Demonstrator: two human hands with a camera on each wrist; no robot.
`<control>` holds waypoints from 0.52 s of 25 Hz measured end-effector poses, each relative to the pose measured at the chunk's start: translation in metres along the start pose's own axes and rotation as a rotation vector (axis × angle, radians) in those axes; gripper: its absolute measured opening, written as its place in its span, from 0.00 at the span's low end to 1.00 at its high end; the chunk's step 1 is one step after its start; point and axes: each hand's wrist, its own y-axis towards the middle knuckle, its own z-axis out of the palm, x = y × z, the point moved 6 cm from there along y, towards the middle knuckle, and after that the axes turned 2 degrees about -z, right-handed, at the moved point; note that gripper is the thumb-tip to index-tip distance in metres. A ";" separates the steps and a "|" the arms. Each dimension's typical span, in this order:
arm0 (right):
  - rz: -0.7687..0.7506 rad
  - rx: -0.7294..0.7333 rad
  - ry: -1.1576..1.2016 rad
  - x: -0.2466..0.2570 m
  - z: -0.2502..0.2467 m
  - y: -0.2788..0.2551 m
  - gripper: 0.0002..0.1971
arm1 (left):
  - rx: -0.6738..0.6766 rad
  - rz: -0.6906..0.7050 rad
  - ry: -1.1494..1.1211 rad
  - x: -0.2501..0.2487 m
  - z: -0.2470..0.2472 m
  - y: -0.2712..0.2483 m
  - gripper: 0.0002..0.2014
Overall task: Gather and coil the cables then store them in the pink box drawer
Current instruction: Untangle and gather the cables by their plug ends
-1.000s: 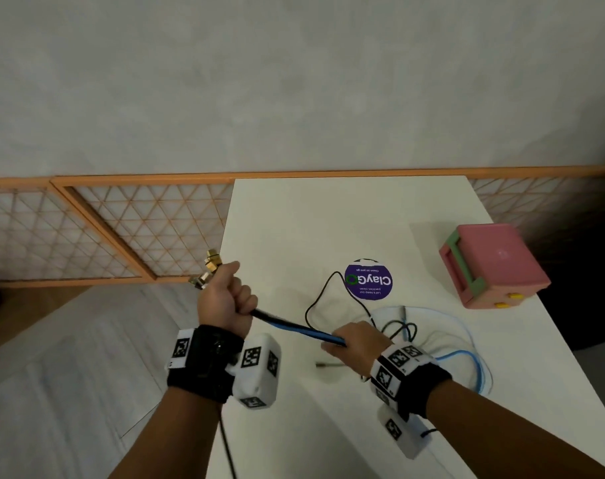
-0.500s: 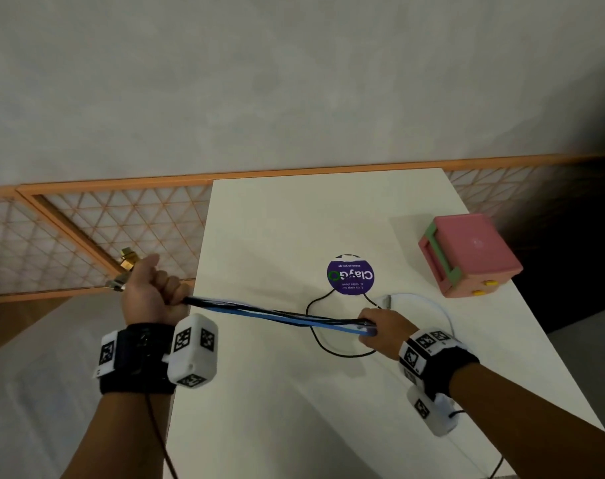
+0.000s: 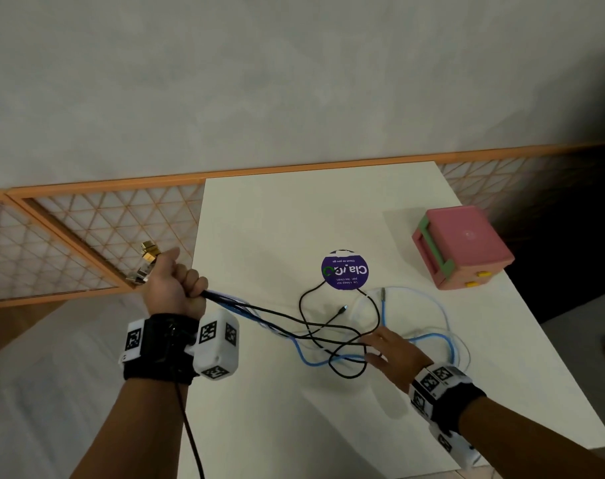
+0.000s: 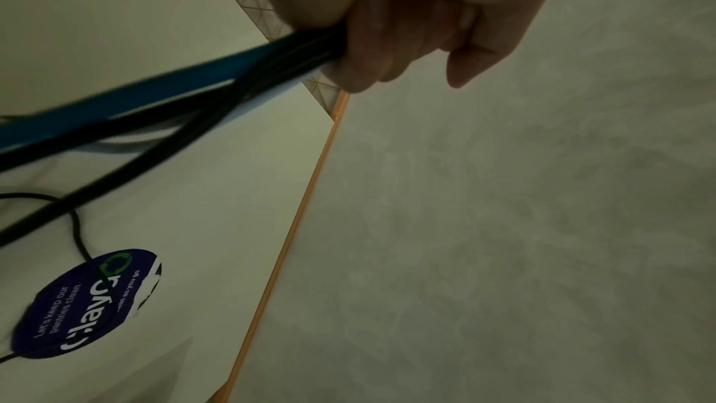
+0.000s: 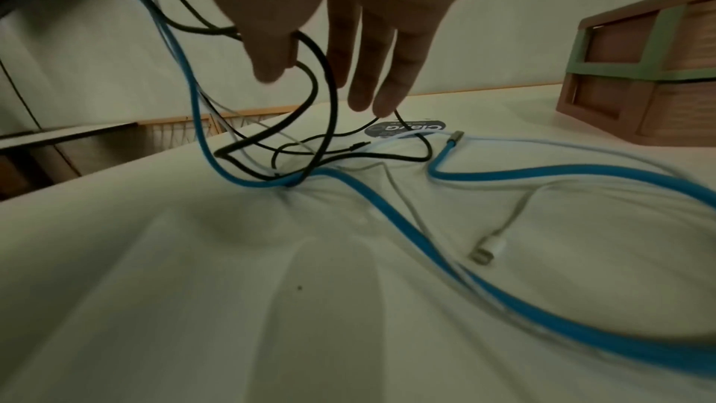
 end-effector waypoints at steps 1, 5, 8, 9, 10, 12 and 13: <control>0.029 -0.019 0.034 -0.002 0.000 0.002 0.14 | -0.004 0.008 0.002 -0.001 0.001 0.000 0.27; 0.181 -0.156 0.197 -0.018 -0.011 0.013 0.01 | -0.030 0.034 -0.009 -0.008 -0.003 0.001 0.27; 0.313 -0.020 0.155 -0.029 0.000 0.022 0.07 | -0.039 0.033 -0.031 -0.011 -0.007 -0.001 0.27; 0.342 0.007 0.161 -0.029 0.007 0.024 0.12 | -0.037 0.034 -0.036 -0.012 -0.007 -0.001 0.28; 0.351 0.006 0.219 -0.026 0.014 0.026 0.15 | -0.036 0.036 -0.041 -0.014 -0.007 -0.002 0.28; 0.369 -0.020 0.466 -0.015 0.025 0.027 0.14 | -0.043 0.046 -0.054 -0.019 -0.008 -0.002 0.28; 0.394 -0.022 0.597 -0.010 0.030 0.026 0.13 | -0.048 0.053 -0.060 -0.021 -0.010 -0.002 0.28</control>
